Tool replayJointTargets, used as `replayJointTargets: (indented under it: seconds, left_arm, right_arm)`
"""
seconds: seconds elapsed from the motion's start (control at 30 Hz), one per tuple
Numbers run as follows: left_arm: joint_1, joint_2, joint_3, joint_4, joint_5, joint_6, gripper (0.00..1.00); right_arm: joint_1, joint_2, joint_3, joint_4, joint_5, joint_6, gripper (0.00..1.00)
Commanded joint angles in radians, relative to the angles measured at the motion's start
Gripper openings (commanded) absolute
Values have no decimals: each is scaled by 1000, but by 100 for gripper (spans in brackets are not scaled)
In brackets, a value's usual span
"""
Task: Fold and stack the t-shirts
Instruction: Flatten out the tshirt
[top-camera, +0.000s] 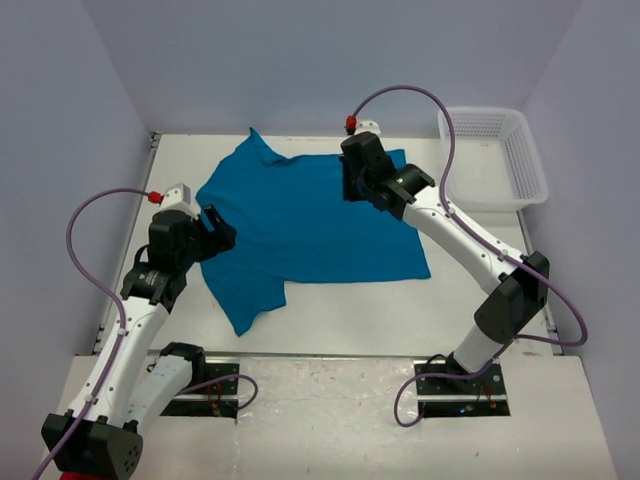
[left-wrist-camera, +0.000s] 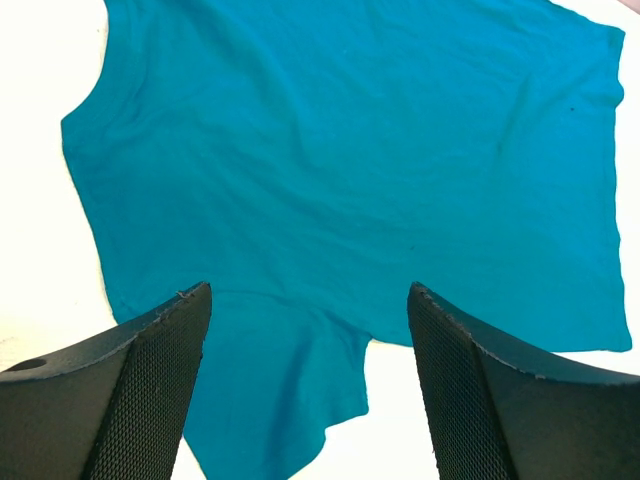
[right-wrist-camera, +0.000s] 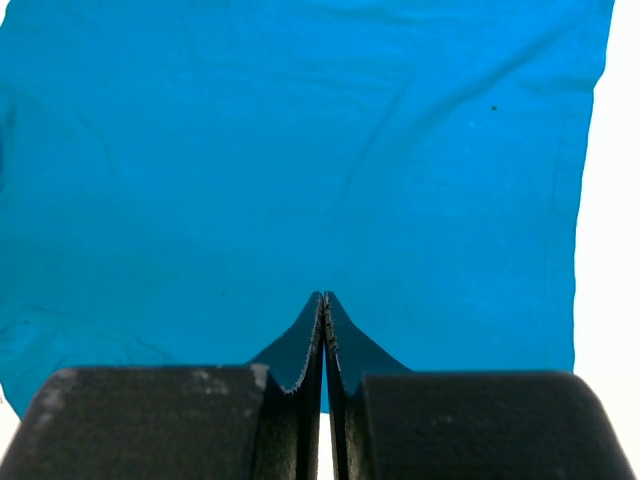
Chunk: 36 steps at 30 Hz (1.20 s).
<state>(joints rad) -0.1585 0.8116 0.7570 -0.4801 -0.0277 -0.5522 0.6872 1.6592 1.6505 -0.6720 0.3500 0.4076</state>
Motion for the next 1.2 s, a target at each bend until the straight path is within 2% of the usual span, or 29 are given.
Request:
replayJointTargets:
  seconds: [0.0, 0.5, 0.63, 0.77, 0.93, 1.13, 1.17]
  left_arm:
    - [-3, -5, -1, 5, 18, 34, 80]
    - [-3, -6, -8, -14, -2, 9, 80]
    - [-4, 11, -25, -22, 52, -35, 80]
    - [-3, 44, -70, 3, 167, -60, 80]
    - [-3, 66, -97, 26, 202, -57, 80]
    - [-3, 44, -143, 57, 256, -109, 78]
    - [-3, 44, -145, 57, 252, -110, 77]
  right_arm:
    - [6, -15, 17, 6, 26, 7, 0]
    - [6, -9, 14, 3, 27, 8, 0]
    - [6, -24, -3, 0, 37, 5, 0]
    - [5, -55, -75, 3, 50, 10, 0]
    - [-27, -125, -191, 28, 46, 31, 0]
    - [-87, -193, -309, 64, -74, 63, 0]
    - [-95, -206, -328, 71, -118, 69, 4]
